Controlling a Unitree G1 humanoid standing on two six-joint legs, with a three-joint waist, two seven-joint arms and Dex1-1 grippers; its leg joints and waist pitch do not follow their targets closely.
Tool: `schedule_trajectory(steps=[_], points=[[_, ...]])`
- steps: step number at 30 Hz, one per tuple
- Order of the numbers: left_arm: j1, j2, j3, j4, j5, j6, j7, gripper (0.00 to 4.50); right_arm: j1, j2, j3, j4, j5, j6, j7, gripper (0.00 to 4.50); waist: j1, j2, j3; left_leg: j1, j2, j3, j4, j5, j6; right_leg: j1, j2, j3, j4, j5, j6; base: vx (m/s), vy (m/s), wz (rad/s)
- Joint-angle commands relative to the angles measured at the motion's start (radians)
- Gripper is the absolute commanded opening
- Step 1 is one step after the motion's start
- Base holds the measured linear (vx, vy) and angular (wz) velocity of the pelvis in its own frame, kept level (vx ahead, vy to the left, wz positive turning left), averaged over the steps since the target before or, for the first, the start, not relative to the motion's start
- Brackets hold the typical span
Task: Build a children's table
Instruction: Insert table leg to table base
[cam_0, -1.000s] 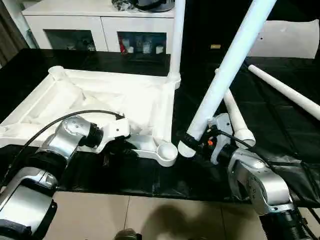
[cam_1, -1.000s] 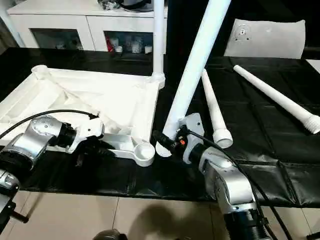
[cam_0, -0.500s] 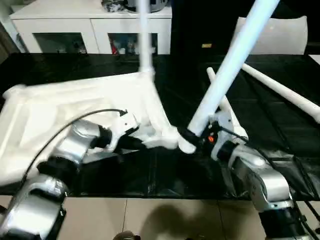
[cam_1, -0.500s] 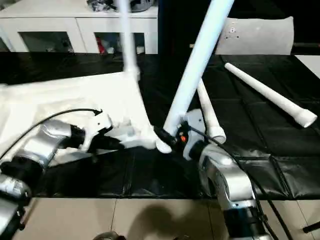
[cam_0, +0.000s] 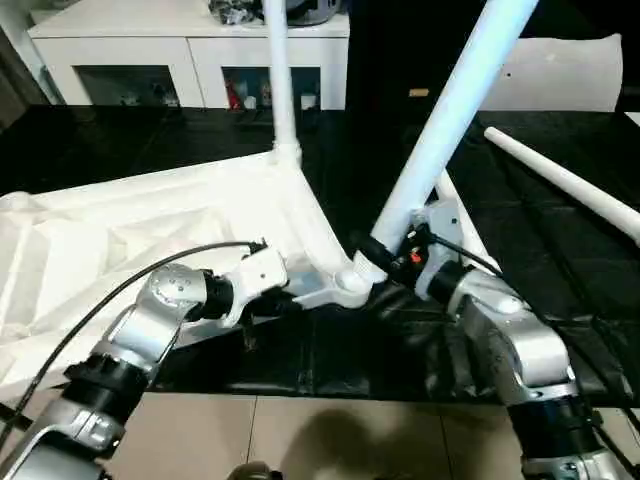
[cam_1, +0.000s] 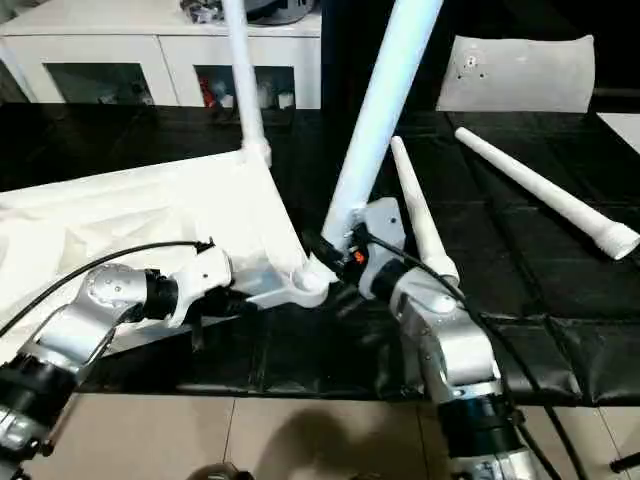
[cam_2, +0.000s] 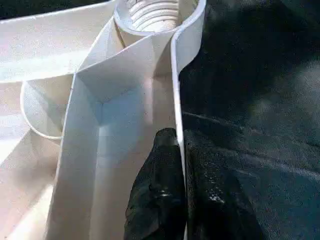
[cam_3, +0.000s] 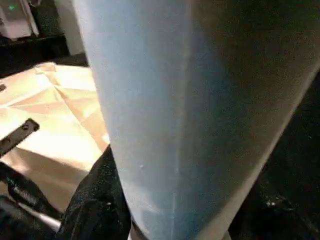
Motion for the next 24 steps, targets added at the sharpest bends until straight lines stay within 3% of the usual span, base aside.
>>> schedule_trajectory(steps=[1,3,5,13,18,19,24], points=[[0.030,0.021,-0.050,0.021,0.063,-0.032,-0.021,0.00,-0.028,0.008,-0.003,0.034,-0.030,-0.075,-0.026,1.93,-0.001,0.000,-0.063,0.011,0.056,-0.027,-0.079,-0.236,0.000,0.041,-0.096,0.059,-0.088,-0.355,-0.116,0.000,0.000,0.00],[0.027,0.019,-0.040,0.024,0.048,-0.031,-0.024,0.00,-0.045,-0.005,-0.003,0.052,0.007,0.014,0.018,1.93,-0.003,-0.003,-0.063,0.012,0.053,-0.027,-0.079,-0.238,0.002,0.045,-0.094,0.059,-0.086,-0.353,-0.121,0.000,0.000,0.00],[0.024,0.017,-0.037,0.026,0.042,-0.029,-0.026,0.00,-0.050,-0.012,-0.003,0.055,0.023,0.048,0.039,1.93,-0.001,-0.004,-0.063,0.009,0.054,-0.026,-0.078,-0.228,0.007,0.046,-0.095,0.060,-0.086,-0.344,-0.118,0.000,0.000,0.00],[0.023,0.015,-0.019,0.005,-0.041,0.008,-0.113,0.00,-0.064,-0.052,0.053,0.088,0.064,0.108,0.196,1.93,0.003,-0.010,-0.065,0.006,0.055,-0.023,-0.074,-0.183,0.026,0.048,-0.096,0.058,-0.078,-0.291,-0.144,0.000,0.000,0.00],[0.026,0.011,-0.012,0.002,-0.051,0.004,-0.119,0.00,-0.073,-0.055,0.077,0.086,0.068,0.126,0.240,1.93,0.006,-0.012,-0.064,0.010,0.057,-0.023,-0.076,-0.199,0.022,0.044,-0.098,0.059,-0.083,-0.341,-0.129,0.000,0.000,0.00],[0.027,0.010,-0.011,0.002,-0.049,0.002,-0.116,0.00,-0.072,-0.057,0.082,0.080,0.071,0.130,0.250,1.93,0.005,-0.017,-0.064,0.009,0.058,-0.023,-0.077,-0.203,0.021,0.044,-0.097,0.059,-0.084,-0.343,-0.126,0.000,0.000,0.00],[0.031,0.007,-0.002,0.000,-0.050,-0.003,-0.104,0.00,-0.070,-0.070,0.100,0.059,0.068,0.147,0.270,1.93,0.006,-0.017,-0.064,0.009,0.058,-0.024,-0.078,-0.201,0.016,0.044,-0.097,0.059,-0.083,-0.340,-0.119,0.000,0.000,0.00]])
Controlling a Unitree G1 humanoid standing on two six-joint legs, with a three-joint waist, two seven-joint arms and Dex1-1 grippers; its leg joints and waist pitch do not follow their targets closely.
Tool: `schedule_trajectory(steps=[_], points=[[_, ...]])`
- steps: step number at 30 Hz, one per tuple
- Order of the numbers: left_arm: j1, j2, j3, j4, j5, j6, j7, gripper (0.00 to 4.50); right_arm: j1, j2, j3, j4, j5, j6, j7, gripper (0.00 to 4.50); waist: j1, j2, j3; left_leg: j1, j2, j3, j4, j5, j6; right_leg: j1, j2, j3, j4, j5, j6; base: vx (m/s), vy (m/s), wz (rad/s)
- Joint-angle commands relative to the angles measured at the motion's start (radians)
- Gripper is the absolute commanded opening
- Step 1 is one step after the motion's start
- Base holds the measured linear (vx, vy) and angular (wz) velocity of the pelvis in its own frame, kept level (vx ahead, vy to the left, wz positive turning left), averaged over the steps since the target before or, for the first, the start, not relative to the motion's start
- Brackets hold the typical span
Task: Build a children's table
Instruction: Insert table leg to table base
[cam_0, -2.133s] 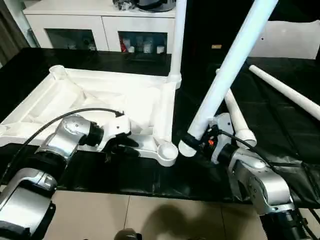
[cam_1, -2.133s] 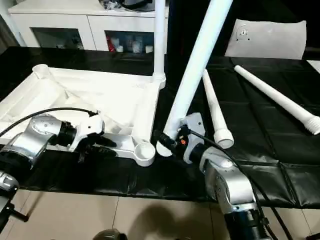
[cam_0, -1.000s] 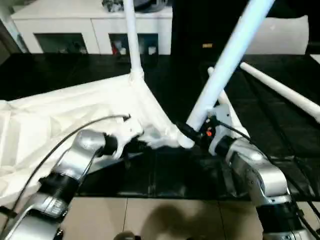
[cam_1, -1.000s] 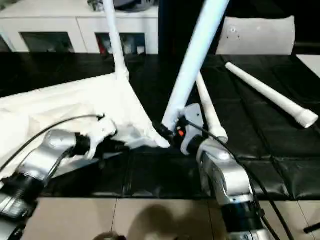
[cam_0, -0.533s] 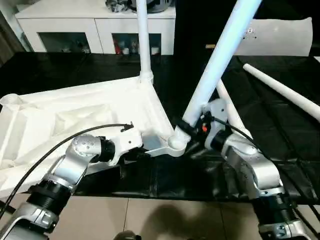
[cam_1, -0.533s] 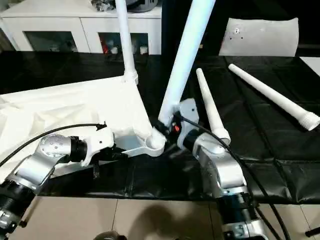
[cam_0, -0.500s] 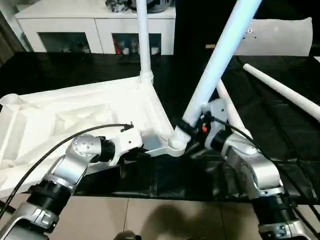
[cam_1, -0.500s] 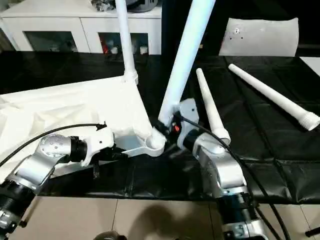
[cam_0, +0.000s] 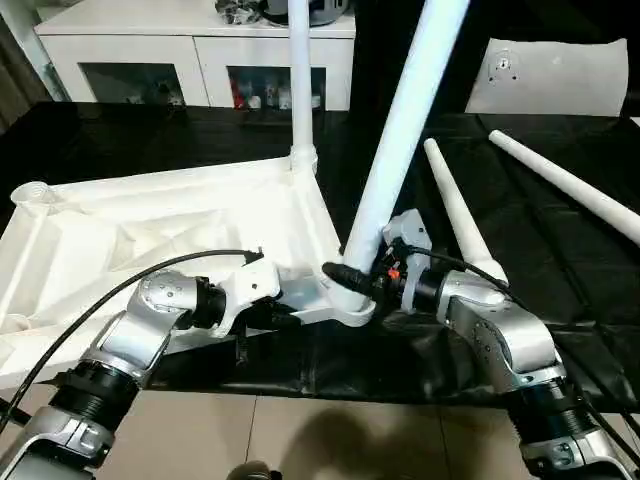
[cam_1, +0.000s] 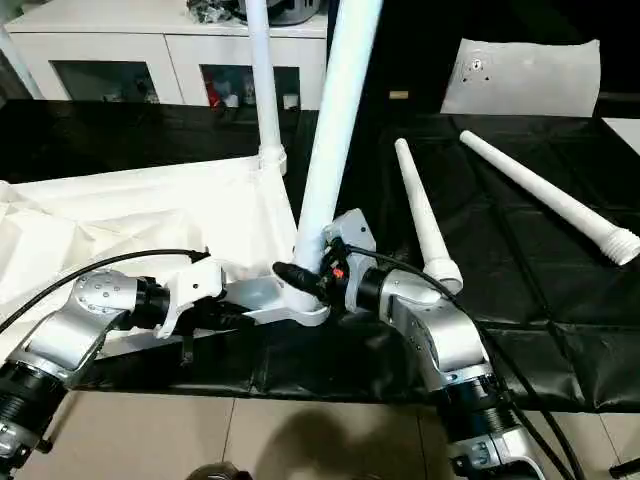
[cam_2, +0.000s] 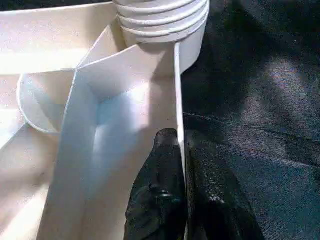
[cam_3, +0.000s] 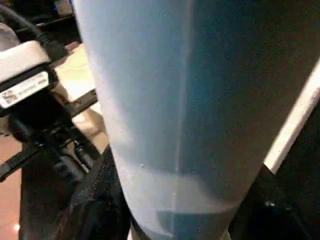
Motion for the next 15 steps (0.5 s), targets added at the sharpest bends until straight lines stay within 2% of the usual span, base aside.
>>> schedule_trajectory(steps=[1,2,5,15], points=[[0.022,-0.003,-0.021,-0.007,0.009,-0.010,-0.005,0.00,-0.002,-0.012,0.020,-0.020,-0.005,0.014,0.010,1.93,0.001,-0.009,-0.059,0.010,0.058,-0.024,-0.078,-0.201,0.015,0.045,-0.097,0.059,-0.083,-0.338,-0.120,0.000,0.000,0.00],[0.024,-0.004,-0.017,-0.008,0.008,-0.017,0.001,0.00,0.003,-0.028,0.034,-0.018,-0.024,0.015,0.012,1.93,0.002,-0.012,-0.059,0.009,0.057,-0.024,-0.077,-0.200,0.015,0.045,-0.098,0.059,-0.084,-0.341,-0.117,0.000,0.000,0.00],[0.028,-0.004,-0.013,-0.009,0.008,-0.022,0.004,0.00,0.014,-0.048,0.040,-0.032,-0.034,0.028,0.016,1.93,0.002,-0.009,-0.058,0.010,0.057,-0.024,-0.077,-0.203,0.015,0.044,-0.097,0.060,-0.086,-0.355,-0.110,0.000,0.000,0.00],[0.036,-0.008,-0.015,-0.017,0.001,-0.031,-0.011,0.00,0.016,-0.074,0.059,-0.006,-0.058,0.033,0.019,1.93,0.002,-0.013,-0.059,0.010,0.056,-0.024,-0.078,-0.210,0.014,0.044,-0.097,0.059,-0.088,-0.369,-0.106,0.000,0.000,0.00]])
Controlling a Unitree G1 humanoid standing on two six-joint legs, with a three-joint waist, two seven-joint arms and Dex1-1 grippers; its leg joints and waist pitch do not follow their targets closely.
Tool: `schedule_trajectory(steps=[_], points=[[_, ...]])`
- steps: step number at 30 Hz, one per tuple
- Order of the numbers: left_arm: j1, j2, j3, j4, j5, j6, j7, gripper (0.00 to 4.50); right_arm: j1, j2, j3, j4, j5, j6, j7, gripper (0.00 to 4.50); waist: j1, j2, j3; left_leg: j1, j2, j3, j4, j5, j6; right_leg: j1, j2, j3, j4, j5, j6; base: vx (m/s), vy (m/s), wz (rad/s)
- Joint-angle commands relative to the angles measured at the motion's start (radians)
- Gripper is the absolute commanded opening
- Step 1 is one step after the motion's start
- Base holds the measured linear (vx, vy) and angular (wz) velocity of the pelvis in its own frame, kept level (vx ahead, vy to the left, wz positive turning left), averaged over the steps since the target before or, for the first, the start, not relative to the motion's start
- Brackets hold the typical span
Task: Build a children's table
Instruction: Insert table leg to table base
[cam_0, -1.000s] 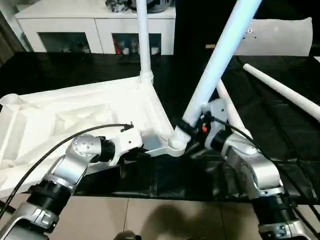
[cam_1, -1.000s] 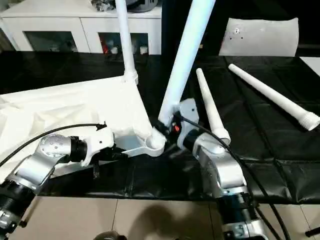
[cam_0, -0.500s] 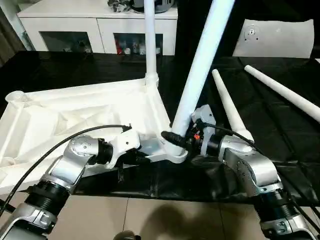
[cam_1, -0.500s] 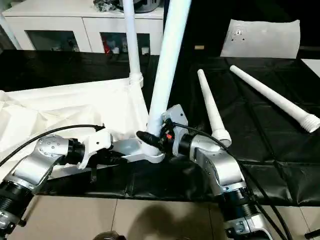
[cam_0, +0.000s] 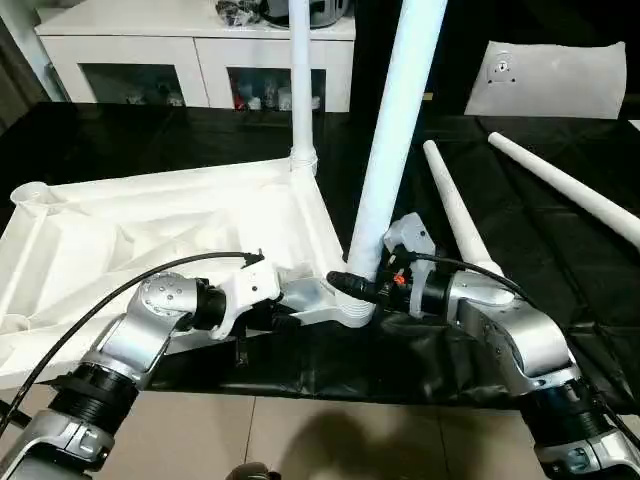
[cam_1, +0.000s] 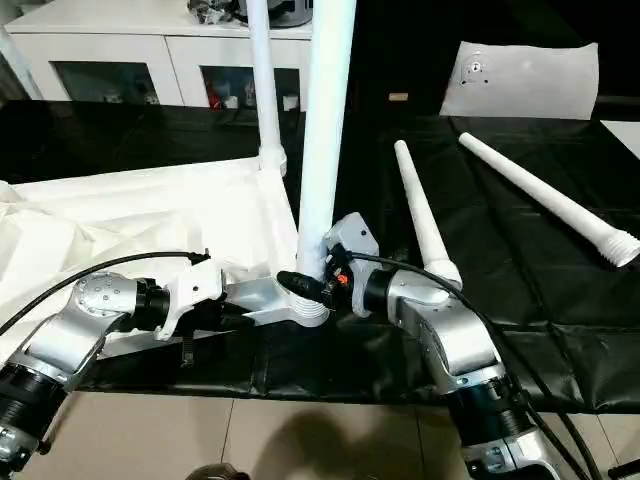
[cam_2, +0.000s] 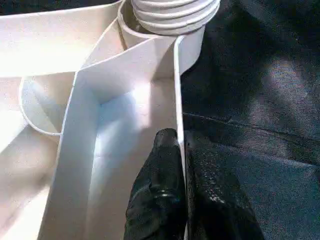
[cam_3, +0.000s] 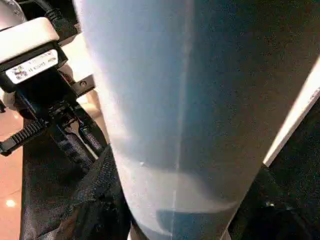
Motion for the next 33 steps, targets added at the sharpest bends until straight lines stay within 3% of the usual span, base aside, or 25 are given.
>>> schedule_trajectory(steps=[1,10,17,27,33], points=[[0.025,-0.006,-0.018,-0.011,-0.007,-0.016,-0.022,0.00,0.004,-0.015,0.028,0.053,-0.033,0.018,0.000,1.93,0.002,-0.008,-0.057,0.010,0.057,-0.025,-0.077,-0.211,0.014,0.042,-0.097,0.059,-0.088,-0.369,-0.109,0.000,0.000,0.00],[0.030,-0.006,-0.016,-0.025,-0.010,-0.016,-0.025,0.00,-0.038,0.013,0.043,0.145,-0.043,0.000,0.014,1.93,-0.001,-0.012,-0.057,0.009,0.057,-0.023,-0.078,-0.210,0.015,0.044,-0.097,0.059,-0.085,-0.345,-0.123,0.000,0.000,0.00],[0.035,-0.002,-0.013,-0.024,-0.002,-0.023,-0.018,0.00,-0.029,0.002,0.059,0.155,-0.042,0.012,0.043,1.93,0.000,-0.013,-0.057,0.012,0.058,-0.024,-0.080,-0.222,0.012,0.043,-0.097,0.060,-0.087,-0.370,-0.111,0.000,0.000,0.00],[0.026,-0.013,-0.003,-0.014,0.002,-0.028,-0.005,0.00,0.000,0.043,-0.050,0.204,0.039,0.031,0.010,1.93,0.000,-0.004,-0.058,0.013,0.058,-0.027,-0.081,-0.240,0.008,0.043,-0.098,0.059,-0.090,-0.370,-0.119,0.000,0.000,0.00],[0.008,-0.023,0.007,0.008,0.008,-0.038,0.018,0.00,0.088,0.056,-0.097,0.236,0.056,-0.018,-0.006,1.93,0.003,0.003,-0.060,0.012,0.057,-0.026,-0.080,-0.243,0.009,0.043,-0.097,0.059,-0.090,-0.348,-0.124,0.000,0.000,0.00]])
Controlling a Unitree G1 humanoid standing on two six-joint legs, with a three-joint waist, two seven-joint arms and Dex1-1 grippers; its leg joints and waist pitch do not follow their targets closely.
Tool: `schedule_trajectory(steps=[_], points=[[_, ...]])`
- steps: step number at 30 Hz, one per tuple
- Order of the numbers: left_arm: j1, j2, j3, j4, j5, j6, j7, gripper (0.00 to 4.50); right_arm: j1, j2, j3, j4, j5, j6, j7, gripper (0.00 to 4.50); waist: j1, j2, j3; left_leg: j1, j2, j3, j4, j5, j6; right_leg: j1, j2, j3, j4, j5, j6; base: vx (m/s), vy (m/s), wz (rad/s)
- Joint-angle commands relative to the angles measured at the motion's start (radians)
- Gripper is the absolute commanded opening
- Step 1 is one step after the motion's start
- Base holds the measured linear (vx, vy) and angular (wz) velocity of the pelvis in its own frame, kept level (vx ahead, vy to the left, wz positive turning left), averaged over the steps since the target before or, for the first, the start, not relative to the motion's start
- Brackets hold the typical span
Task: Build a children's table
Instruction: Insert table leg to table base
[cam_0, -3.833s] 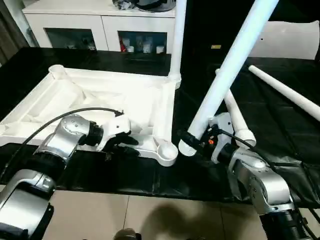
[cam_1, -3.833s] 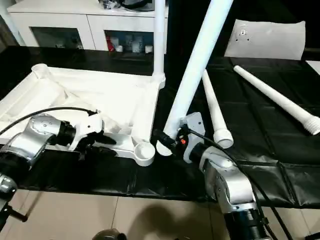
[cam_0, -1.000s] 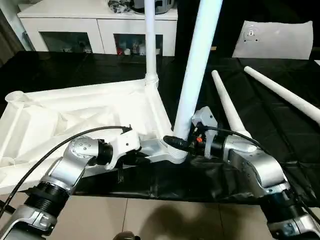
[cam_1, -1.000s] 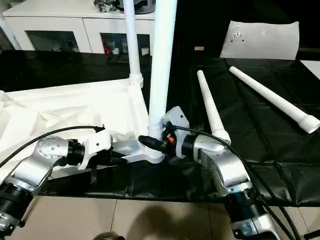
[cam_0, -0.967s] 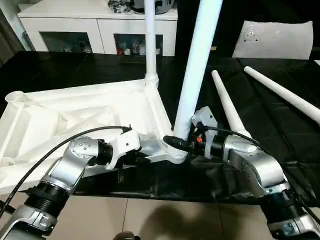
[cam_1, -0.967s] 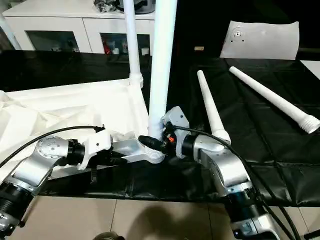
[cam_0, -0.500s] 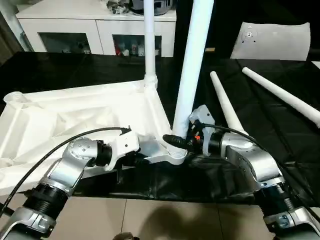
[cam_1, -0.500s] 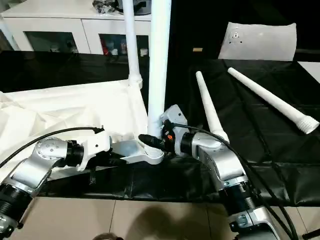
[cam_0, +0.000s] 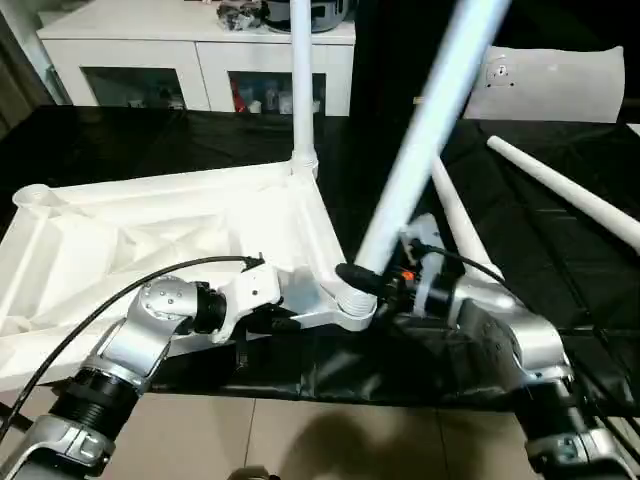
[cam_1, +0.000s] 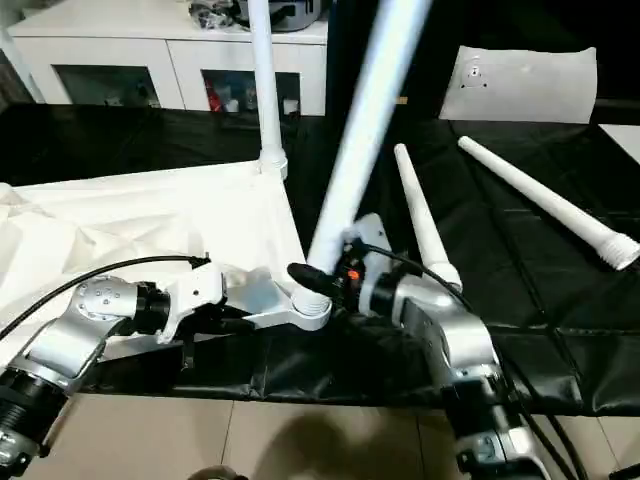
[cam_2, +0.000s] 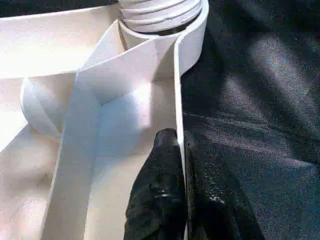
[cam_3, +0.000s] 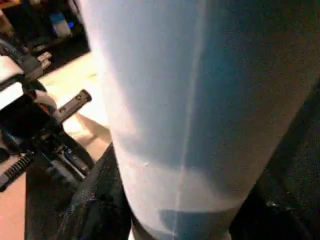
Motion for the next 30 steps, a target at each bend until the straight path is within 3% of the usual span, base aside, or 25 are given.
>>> schedule_trajectory(steps=[1,4,10,14,16,20,27,30], points=[[-0.010,-0.012,0.003,0.013,-0.007,-0.027,0.014,0.00,0.070,-0.010,0.014,0.075,-0.041,0.011,-0.019,1.93,0.001,0.000,-0.050,0.011,0.058,-0.025,-0.078,-0.246,0.010,0.041,-0.098,0.058,-0.091,-0.351,-0.124,0.000,0.000,0.00],[-0.017,-0.015,0.007,0.024,-0.003,-0.033,0.022,0.00,0.123,-0.002,0.009,0.056,-0.044,-0.033,-0.027,1.93,0.002,0.004,-0.048,0.012,0.058,-0.027,-0.081,-0.266,0.009,0.038,-0.097,0.057,-0.096,-0.387,-0.114,0.000,0.000,0.00],[-0.023,-0.013,0.006,0.037,0.006,-0.046,0.023,0.00,0.186,-0.038,0.080,0.019,-0.140,-0.169,-0.041,1.93,0.006,0.005,-0.042,0.017,0.056,-0.030,-0.085,-0.315,0.006,0.033,-0.099,0.056,-0.109,-0.508,-0.072,0.000,0.000,0.00],[-0.030,-0.007,-0.003,0.048,0.019,-0.063,0.012,0.00,0.180,-0.076,0.140,0.021,-0.202,-0.224,-0.001,1.91,-0.001,0.000,-0.034,0.032,0.053,-0.034,-0.087,-0.384,0.001,0.026,-0.102,0.052,-0.129,-0.650,-0.030,0.000,0.000,0.00],[-0.032,-0.005,-0.005,0.051,0.021,-0.067,0.009,0.00,0.178,-0.081,0.150,0.023,-0.206,-0.230,0.010,1.91,-0.001,0.001,-0.036,0.032,0.054,-0.034,-0.089,-0.381,0.003,0.027,-0.101,0.053,-0.128,-0.635,-0.033,0.000,0.000,0.00],[-0.044,0.007,-0.024,0.059,0.025,-0.097,-0.031,0.00,0.145,-0.094,0.195,0.053,-0.204,-0.241,0.081,1.91,0.001,-0.006,-0.044,0.021,0.060,-0.032,-0.095,-0.316,0.024,0.038,-0.100,0.058,-0.112,-0.478,-0.078,0.000,0.000,0.00],[-0.077,0.012,-0.044,0.079,0.020,-0.130,-0.089,0.00,0.124,-0.092,0.227,0.067,-0.178,-0.242,0.169,1.91,0.002,-0.005,-0.049,0.022,0.064,-0.031,-0.099,-0.311,0.016,0.044,-0.099,0.058,-0.105,-0.395,-0.108,0.000,0.000,0.00],[-0.115,0.010,-0.068,0.109,0.028,-0.163,-0.139,0.00,0.125,-0.097,0.265,0.061,-0.181,-0.244,0.224,1.91,0.002,-0.002,-0.050,0.026,0.064,-0.030,-0.099,-0.325,0.010,0.045,-0.096,0.058,-0.105,-0.366,-0.119,0.000,0.000,0.00]])
